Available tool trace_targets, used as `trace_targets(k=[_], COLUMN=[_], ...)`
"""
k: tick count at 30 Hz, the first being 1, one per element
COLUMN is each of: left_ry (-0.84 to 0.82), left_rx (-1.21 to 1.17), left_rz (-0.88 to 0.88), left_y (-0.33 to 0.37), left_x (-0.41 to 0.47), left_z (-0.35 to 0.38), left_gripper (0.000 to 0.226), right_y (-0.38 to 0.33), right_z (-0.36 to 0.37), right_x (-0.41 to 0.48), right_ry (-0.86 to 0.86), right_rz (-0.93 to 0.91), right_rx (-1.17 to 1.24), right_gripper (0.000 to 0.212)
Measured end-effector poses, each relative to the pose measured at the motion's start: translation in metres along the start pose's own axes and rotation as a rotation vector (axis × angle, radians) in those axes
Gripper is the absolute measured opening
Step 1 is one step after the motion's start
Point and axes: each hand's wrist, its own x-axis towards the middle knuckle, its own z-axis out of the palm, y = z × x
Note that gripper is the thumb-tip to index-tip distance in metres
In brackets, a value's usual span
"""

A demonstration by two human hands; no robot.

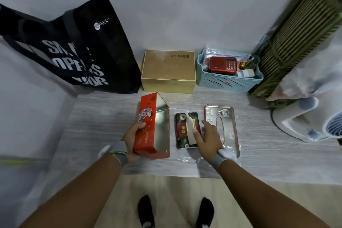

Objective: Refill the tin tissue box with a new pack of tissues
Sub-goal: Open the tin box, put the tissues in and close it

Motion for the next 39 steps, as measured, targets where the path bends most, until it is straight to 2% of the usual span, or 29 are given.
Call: trace_targets(k=[4, 6, 8, 10, 12, 14, 16, 17, 21, 25, 29, 32, 39], left_ry=[0.01, 0.047, 0.089, 0.105, 0.105, 0.147, 0.22, 0.253, 0.296, 0.26, 0.22, 0.187, 0.179], left_rx=[0.06, 0.115, 0.178, 0.287, 0.502, 0.698, 0.792, 0.826, 1.004, 1.026, 0.995, 0.936, 0.839], left_rz=[-0.056, -0.067, -0.05, 0.035, 0.149, 0.25, 0.313, 0.315, 0.277, 0.28, 0.305, 0.305, 0.222], left_y=[0.005, 0.011, 0.019, 0.025, 0.025, 0.031, 0.036, 0.036, 0.035, 0.037, 0.036, 0.038, 0.041], left_x=[0.005, 0.004, 0.005, 0.013, 0.026, 0.016, 0.007, 0.008, 0.017, 0.019, 0.019, 0.019, 0.027], left_z=[-0.015, -0.02, -0.026, -0.037, -0.05, -0.045, -0.04, -0.041, -0.053, -0.059, -0.062, -0.065, -0.079], left_gripper=[0.038, 0.027, 0.022, 0.04, 0.057, 0.041, 0.012, 0.008, 0.021, 0.025, 0.036, 0.041, 0.042], right_y=[-0.02, -0.026, -0.03, -0.034, -0.037, -0.038, -0.04, -0.041, -0.046, -0.056, -0.065, -0.06, -0.076], right_z=[0.023, 0.026, 0.026, 0.025, 0.026, 0.028, 0.031, 0.033, 0.041, 0.046, 0.049, 0.054, 0.041], right_x=[0.009, 0.015, 0.018, 0.021, 0.023, 0.026, 0.028, 0.029, 0.027, 0.024, 0.022, 0.023, 0.017], right_ry=[0.033, 0.061, 0.039, 0.001, -0.017, -0.004, 0.022, 0.034, 0.038, -0.031, -0.102, -0.119, 0.019], right_rz=[0.253, 0.361, 0.427, 0.43, 0.457, 0.515, 0.555, 0.558, 0.561, 0.558, 0.548, 0.555, 0.568], right_rx=[0.209, 0.222, 0.188, 0.173, 0.169, 0.173, 0.169, 0.157, 0.154, 0.18, 0.254, 0.351, 0.543], right_gripper=[0.067, 0.068, 0.053, 0.039, 0.034, 0.038, 0.038, 0.034, 0.029, 0.031, 0.018, 0.021, 0.02])
